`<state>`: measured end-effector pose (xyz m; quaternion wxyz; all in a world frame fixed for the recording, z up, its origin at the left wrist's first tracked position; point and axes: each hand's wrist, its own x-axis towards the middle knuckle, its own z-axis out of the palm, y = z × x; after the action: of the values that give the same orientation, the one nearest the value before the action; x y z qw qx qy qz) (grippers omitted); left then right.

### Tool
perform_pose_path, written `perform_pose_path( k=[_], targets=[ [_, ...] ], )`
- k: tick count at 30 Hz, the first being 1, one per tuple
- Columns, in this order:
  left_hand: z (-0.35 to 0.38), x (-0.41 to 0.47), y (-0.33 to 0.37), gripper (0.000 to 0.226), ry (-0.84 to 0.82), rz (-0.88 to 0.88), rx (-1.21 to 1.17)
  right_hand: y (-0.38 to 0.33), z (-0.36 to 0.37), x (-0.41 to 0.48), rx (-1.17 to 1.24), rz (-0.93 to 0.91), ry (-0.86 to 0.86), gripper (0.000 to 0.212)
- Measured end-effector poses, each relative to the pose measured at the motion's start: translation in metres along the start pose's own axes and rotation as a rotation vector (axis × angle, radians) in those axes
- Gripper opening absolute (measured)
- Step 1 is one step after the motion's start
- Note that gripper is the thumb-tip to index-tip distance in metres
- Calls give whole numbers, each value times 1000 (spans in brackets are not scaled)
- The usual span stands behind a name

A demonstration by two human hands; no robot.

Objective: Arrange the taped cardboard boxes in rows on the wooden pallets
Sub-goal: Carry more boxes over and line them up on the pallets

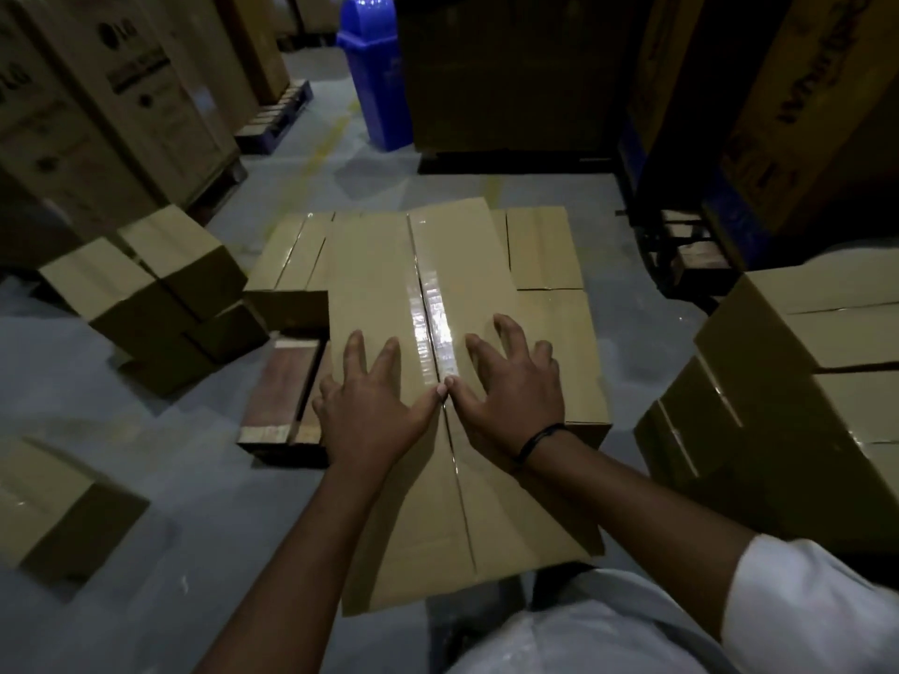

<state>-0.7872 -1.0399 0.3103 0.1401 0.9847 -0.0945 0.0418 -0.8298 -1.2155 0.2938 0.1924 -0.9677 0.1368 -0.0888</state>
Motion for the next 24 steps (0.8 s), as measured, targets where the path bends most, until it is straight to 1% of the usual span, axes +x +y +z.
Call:
perform_pose_path(
  k=[7, 11, 14, 19, 24],
  targets=[
    [35, 56, -31, 91, -103, -22, 7, -6, 53, 47, 22, 54, -113, 70],
    [58, 98, -36, 91, -152, -29, 19, 1, 84, 86, 92, 94, -130, 68],
    [78, 136, -39, 92, -219, -19, 17, 5, 105, 121, 103, 129, -145, 67],
    [121, 193, -37, 96, -319, 19, -5, 32, 138, 171, 107, 202, -199, 67],
    [168, 241, -34, 96, -407, 27, -18, 59, 169, 212, 26, 257, -258, 70]
  ],
)
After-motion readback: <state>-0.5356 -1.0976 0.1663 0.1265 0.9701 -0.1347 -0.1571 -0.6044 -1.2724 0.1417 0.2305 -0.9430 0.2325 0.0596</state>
